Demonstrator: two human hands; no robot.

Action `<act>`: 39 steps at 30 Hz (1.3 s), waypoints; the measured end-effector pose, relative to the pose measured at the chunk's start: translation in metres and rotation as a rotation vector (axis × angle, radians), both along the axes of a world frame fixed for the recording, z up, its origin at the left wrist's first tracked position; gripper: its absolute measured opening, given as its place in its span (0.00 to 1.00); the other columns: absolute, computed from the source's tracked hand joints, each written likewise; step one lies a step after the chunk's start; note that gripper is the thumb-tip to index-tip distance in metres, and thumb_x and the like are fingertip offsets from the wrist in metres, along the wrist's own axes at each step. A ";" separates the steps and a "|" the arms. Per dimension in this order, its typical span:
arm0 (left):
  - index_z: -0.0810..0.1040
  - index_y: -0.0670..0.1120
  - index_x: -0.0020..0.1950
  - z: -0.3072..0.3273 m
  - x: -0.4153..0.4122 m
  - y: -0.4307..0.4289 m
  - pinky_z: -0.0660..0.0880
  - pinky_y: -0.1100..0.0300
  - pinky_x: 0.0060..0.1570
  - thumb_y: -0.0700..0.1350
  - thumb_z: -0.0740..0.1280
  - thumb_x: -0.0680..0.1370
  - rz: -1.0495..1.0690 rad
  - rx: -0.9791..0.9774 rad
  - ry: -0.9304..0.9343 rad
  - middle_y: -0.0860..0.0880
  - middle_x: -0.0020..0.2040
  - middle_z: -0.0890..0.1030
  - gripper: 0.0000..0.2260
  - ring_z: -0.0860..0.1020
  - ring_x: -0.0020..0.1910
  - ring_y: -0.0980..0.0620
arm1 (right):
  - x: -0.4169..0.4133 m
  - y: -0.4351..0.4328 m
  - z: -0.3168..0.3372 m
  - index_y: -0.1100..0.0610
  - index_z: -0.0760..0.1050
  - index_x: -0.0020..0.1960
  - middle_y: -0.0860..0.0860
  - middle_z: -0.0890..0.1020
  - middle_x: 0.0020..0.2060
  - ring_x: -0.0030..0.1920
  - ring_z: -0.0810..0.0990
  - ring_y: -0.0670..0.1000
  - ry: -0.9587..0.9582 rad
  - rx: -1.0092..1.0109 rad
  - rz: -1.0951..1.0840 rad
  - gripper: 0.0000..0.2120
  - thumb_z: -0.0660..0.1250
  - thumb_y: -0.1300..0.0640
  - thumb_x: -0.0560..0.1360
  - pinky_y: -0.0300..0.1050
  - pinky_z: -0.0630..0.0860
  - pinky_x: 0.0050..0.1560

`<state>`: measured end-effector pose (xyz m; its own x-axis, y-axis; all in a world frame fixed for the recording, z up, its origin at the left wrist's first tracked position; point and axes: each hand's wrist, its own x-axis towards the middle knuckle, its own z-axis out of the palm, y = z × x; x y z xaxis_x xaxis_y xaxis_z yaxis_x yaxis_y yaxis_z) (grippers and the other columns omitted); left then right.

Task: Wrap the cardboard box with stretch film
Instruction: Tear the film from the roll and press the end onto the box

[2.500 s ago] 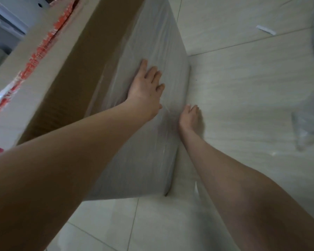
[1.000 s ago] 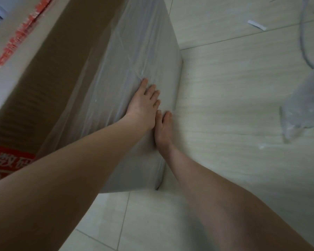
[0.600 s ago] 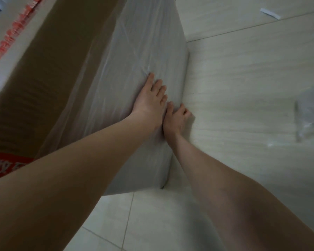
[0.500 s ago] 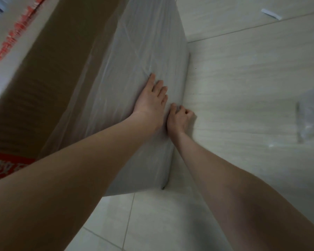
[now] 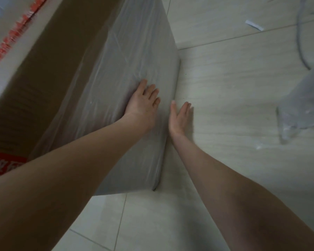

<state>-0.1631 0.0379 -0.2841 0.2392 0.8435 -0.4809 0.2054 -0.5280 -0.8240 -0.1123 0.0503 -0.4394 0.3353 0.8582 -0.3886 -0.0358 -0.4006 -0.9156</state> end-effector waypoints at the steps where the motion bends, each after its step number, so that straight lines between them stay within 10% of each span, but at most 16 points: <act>1: 0.45 0.43 0.78 0.001 0.000 0.001 0.36 0.40 0.71 0.52 0.42 0.83 -0.004 0.007 0.010 0.43 0.79 0.44 0.26 0.43 0.77 0.43 | -0.008 -0.003 0.002 0.62 0.45 0.78 0.54 0.46 0.78 0.78 0.43 0.50 0.026 0.004 0.071 0.34 0.52 0.44 0.82 0.41 0.39 0.73; 6: 0.44 0.43 0.78 0.006 -0.003 0.003 0.36 0.37 0.70 0.55 0.43 0.83 -0.002 0.012 0.056 0.44 0.79 0.43 0.27 0.41 0.77 0.42 | -0.044 -0.008 0.023 0.69 0.57 0.74 0.63 0.60 0.74 0.75 0.57 0.57 0.140 0.087 0.121 0.46 0.43 0.32 0.73 0.53 0.51 0.75; 10: 0.44 0.43 0.78 0.006 -0.005 0.004 0.37 0.37 0.70 0.55 0.42 0.83 -0.007 0.002 0.052 0.44 0.79 0.43 0.27 0.41 0.77 0.41 | -0.048 -0.003 0.014 0.67 0.47 0.77 0.61 0.49 0.77 0.77 0.46 0.54 0.139 0.070 0.157 0.32 0.48 0.46 0.83 0.47 0.41 0.76; 20: 0.44 0.44 0.78 0.005 -0.004 0.004 0.36 0.37 0.70 0.57 0.43 0.82 -0.014 0.000 0.068 0.44 0.79 0.43 0.28 0.41 0.77 0.41 | -0.046 0.001 0.007 0.65 0.46 0.77 0.59 0.48 0.77 0.78 0.46 0.52 0.136 0.044 0.187 0.32 0.48 0.45 0.83 0.45 0.42 0.76; 31: 0.50 0.47 0.79 0.031 0.010 0.032 0.41 0.43 0.73 0.60 0.46 0.81 0.004 0.045 -0.052 0.44 0.79 0.49 0.29 0.46 0.77 0.45 | -0.008 0.019 0.014 0.63 0.66 0.69 0.64 0.68 0.68 0.69 0.66 0.61 -0.012 -0.054 0.206 0.24 0.48 0.48 0.83 0.51 0.61 0.68; 39: 0.46 0.48 0.79 0.076 0.021 0.034 0.37 0.41 0.72 0.56 0.43 0.83 -0.068 0.106 -0.062 0.44 0.79 0.44 0.26 0.42 0.78 0.46 | 0.002 0.020 0.035 0.62 0.51 0.78 0.57 0.53 0.77 0.77 0.50 0.53 0.044 -0.003 -0.033 0.30 0.50 0.45 0.82 0.45 0.48 0.74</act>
<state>-0.1420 0.0714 -0.2086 0.3238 0.8697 -0.3726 0.2240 -0.4530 -0.8629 -0.1101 0.0706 -0.4043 0.3455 0.8460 -0.4060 -0.0893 -0.4011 -0.9117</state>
